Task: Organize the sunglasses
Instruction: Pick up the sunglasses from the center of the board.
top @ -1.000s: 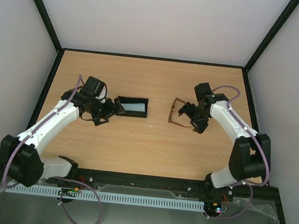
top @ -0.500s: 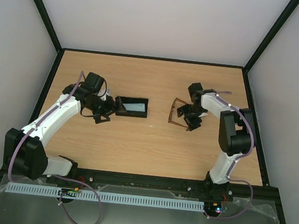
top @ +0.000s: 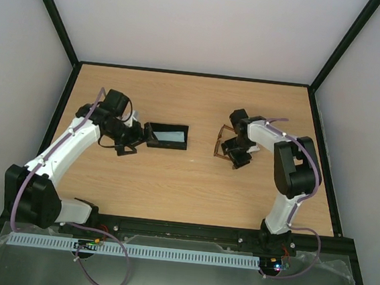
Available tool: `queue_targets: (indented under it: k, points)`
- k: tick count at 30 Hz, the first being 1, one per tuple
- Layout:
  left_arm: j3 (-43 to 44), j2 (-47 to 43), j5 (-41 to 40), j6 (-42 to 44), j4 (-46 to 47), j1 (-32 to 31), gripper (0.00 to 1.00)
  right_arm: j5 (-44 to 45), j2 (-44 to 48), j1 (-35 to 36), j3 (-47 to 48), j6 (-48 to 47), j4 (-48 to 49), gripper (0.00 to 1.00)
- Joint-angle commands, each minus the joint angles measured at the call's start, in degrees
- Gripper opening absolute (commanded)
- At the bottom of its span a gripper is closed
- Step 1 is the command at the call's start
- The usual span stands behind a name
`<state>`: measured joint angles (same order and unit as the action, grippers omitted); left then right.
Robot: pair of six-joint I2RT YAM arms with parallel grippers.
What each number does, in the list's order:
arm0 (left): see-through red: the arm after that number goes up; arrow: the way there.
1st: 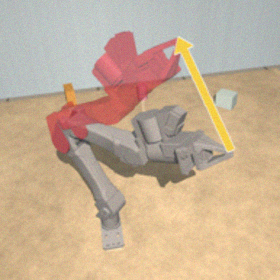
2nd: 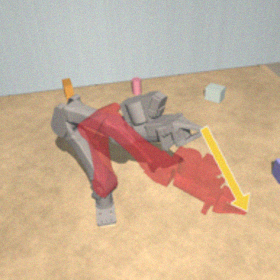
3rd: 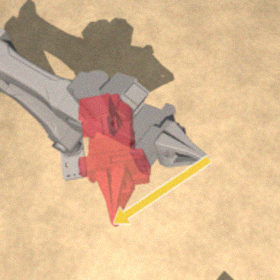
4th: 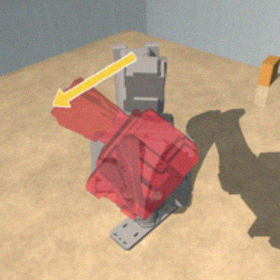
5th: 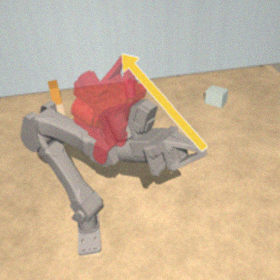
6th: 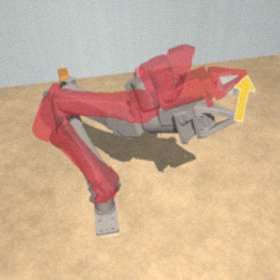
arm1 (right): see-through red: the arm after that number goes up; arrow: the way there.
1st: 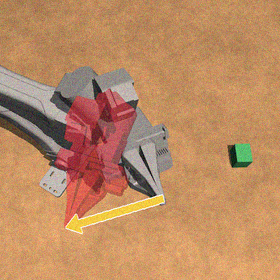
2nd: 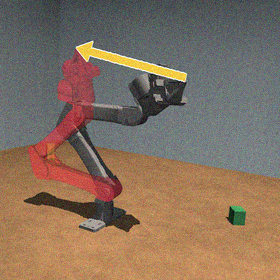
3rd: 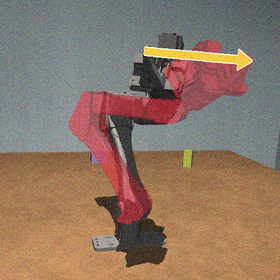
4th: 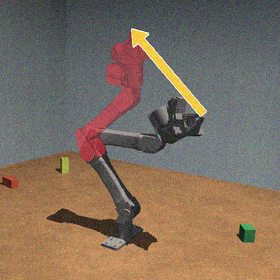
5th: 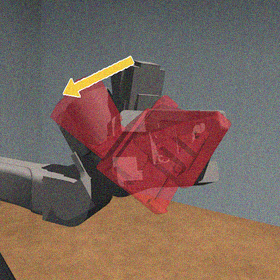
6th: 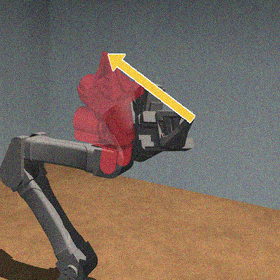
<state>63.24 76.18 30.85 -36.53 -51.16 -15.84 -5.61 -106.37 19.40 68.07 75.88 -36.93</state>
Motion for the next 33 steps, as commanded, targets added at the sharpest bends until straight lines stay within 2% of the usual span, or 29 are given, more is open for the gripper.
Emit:
queue_targets:
  k: [1,9,14,16,19,27,28,33]
  points:
    - [1.5,0.0,0.0,2.3,-3.5,0.4,0.99,5.4,3.6,-0.9,-1.9,0.3,-4.3,0.70]
    - [1.4,-0.6,-0.1,2.5,-4.2,0.3,0.99,6.5,3.9,-1.4,-3.7,0.0,-3.0,0.54]
    - [1.2,-0.8,-0.3,2.6,-4.2,0.2,0.99,6.3,3.0,-1.3,-3.4,0.7,-2.0,0.51]
    - [1.2,-0.9,-0.3,2.5,-4.1,0.2,0.99,6.1,2.8,-1.2,-3.2,1.0,-1.5,0.41]
    - [1.2,-0.8,-0.4,2.6,-4.2,0.3,0.99,6.0,2.0,-0.9,-3.0,1.5,-1.0,0.34]
    - [1.0,-1.0,-0.7,2.7,-4.4,0.2,0.99,4.9,0.3,0.7,-3.0,4.0,1.3,0.33]
    - [1.0,-1.0,-0.7,2.8,-4.5,0.3,0.99,4.9,0.0,1.0,-3.0,4.3,1.4,0.30]
    - [0.8,-1.3,-1.0,2.8,-4.9,0.3,0.99,4.9,-0.4,1.0,-3.6,5.3,1.9,0.05]
